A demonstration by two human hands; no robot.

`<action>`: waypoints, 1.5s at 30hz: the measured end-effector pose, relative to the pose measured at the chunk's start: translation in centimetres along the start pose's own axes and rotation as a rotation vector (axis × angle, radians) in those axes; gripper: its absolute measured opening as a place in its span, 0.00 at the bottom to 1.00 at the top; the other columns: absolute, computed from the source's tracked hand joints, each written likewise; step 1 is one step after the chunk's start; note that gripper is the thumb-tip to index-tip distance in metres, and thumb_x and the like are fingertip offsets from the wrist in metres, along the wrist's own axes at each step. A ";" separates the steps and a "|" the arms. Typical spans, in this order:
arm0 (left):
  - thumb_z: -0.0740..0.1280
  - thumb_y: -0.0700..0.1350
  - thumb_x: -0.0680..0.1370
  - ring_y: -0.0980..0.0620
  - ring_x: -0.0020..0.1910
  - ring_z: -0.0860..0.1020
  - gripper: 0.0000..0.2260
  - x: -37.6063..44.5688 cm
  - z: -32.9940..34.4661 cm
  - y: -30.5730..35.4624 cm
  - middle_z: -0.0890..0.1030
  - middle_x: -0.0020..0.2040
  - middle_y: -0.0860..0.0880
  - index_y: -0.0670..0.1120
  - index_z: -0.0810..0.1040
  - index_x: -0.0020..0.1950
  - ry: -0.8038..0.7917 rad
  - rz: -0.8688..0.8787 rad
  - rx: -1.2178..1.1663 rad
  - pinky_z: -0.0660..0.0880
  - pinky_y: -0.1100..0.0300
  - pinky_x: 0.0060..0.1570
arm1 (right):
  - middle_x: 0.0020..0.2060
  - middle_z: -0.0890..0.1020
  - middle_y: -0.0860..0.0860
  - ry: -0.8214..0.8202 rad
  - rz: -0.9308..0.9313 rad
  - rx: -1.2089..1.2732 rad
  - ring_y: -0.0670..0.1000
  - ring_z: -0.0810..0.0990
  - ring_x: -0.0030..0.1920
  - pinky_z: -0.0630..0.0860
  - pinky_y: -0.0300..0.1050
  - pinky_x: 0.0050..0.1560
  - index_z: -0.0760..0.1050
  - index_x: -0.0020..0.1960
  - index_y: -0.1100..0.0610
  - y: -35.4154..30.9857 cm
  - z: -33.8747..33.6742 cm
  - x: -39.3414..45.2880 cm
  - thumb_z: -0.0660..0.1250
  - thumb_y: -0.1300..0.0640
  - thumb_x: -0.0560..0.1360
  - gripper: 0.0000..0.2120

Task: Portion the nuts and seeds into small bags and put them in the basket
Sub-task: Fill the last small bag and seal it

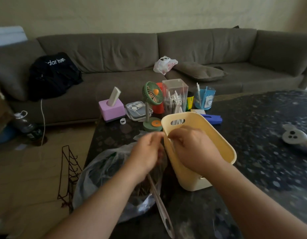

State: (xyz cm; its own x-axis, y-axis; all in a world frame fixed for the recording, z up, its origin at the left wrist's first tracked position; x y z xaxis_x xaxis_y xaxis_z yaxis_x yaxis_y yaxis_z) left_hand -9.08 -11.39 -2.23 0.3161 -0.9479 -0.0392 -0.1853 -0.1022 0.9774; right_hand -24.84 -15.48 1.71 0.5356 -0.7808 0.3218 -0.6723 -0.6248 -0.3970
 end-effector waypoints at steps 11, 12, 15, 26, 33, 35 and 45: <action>0.65 0.36 0.82 0.48 0.77 0.72 0.21 12.0 -5.9 -4.9 0.70 0.81 0.52 0.52 0.80 0.72 -0.216 -0.076 1.003 0.70 0.49 0.76 | 0.66 0.71 0.55 -0.535 -0.246 0.012 0.59 0.75 0.62 0.79 0.58 0.62 0.72 0.70 0.54 -5.0 8.9 -4.4 0.65 0.58 0.81 0.18; 0.66 0.37 0.82 0.47 0.80 0.68 0.22 12.1 -5.9 -5.3 0.66 0.83 0.54 0.53 0.79 0.74 -0.299 -0.107 1.053 0.68 0.47 0.79 | 0.67 0.70 0.55 -0.547 -0.226 -0.005 0.60 0.72 0.65 0.78 0.58 0.64 0.71 0.71 0.55 -4.5 9.5 -4.5 0.64 0.59 0.81 0.19; 0.68 0.45 0.83 0.44 0.81 0.64 0.27 12.2 -5.9 -6.3 0.62 0.85 0.55 0.58 0.69 0.82 -0.403 -0.090 1.193 0.65 0.44 0.80 | 0.68 0.69 0.55 -0.507 -0.194 -0.030 0.58 0.68 0.67 0.75 0.55 0.68 0.71 0.71 0.55 -3.2 10.3 -4.4 0.63 0.59 0.80 0.19; 0.73 0.43 0.80 0.61 0.48 0.81 0.08 6.7 -7.4 -3.5 0.84 0.48 0.58 0.57 0.82 0.52 0.288 0.238 0.471 0.77 0.66 0.48 | 0.60 0.71 0.53 -0.626 -0.381 -0.172 0.60 0.70 0.62 0.73 0.57 0.56 0.75 0.68 0.45 -3.7 11.3 -4.5 0.65 0.51 0.80 0.16; 0.71 0.45 0.83 0.56 0.43 0.82 0.04 -0.4 -7.5 -5.6 0.85 0.47 0.53 0.54 0.82 0.51 -0.177 -0.241 0.460 0.78 0.59 0.42 | 0.63 0.71 0.52 -0.613 -0.313 -0.119 0.57 0.70 0.62 0.72 0.52 0.62 0.73 0.71 0.41 -2.9 11.9 -5.1 0.64 0.49 0.81 0.19; 0.68 0.49 0.84 0.52 0.55 0.80 0.04 -1.7 -7.6 -7.2 0.81 0.56 0.54 0.60 0.78 0.53 -0.112 -0.182 0.847 0.79 0.53 0.57 | 0.63 0.71 0.53 -0.602 -0.296 -0.135 0.58 0.70 0.62 0.71 0.52 0.62 0.73 0.72 0.41 -2.9 12.1 -5.6 0.63 0.51 0.82 0.18; 0.63 0.47 0.87 0.54 0.46 0.78 0.06 -3.5 -6.5 -8.7 0.79 0.52 0.51 0.56 0.75 0.52 0.176 -0.096 0.489 0.70 0.59 0.40 | 0.71 0.62 0.50 -0.402 -0.006 0.014 0.59 0.68 0.71 0.72 0.53 0.71 0.60 0.77 0.44 -1.8 10.5 -8.3 0.69 0.53 0.78 0.31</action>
State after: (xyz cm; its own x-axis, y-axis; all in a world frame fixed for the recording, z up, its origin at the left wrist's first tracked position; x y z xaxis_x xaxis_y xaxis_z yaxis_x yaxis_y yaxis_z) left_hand -2.54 -5.22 -9.26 0.4972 -0.8664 -0.0474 -0.5466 -0.3552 0.7583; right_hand -22.72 -7.91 -9.28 0.6983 -0.7149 -0.0366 -0.6633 -0.6269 -0.4087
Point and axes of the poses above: each hand's wrist, its own x-axis towards the middle knuckle, its own z-axis out of the palm, y = z × x, the point moved 1 cm from there along x, towards the middle knuckle
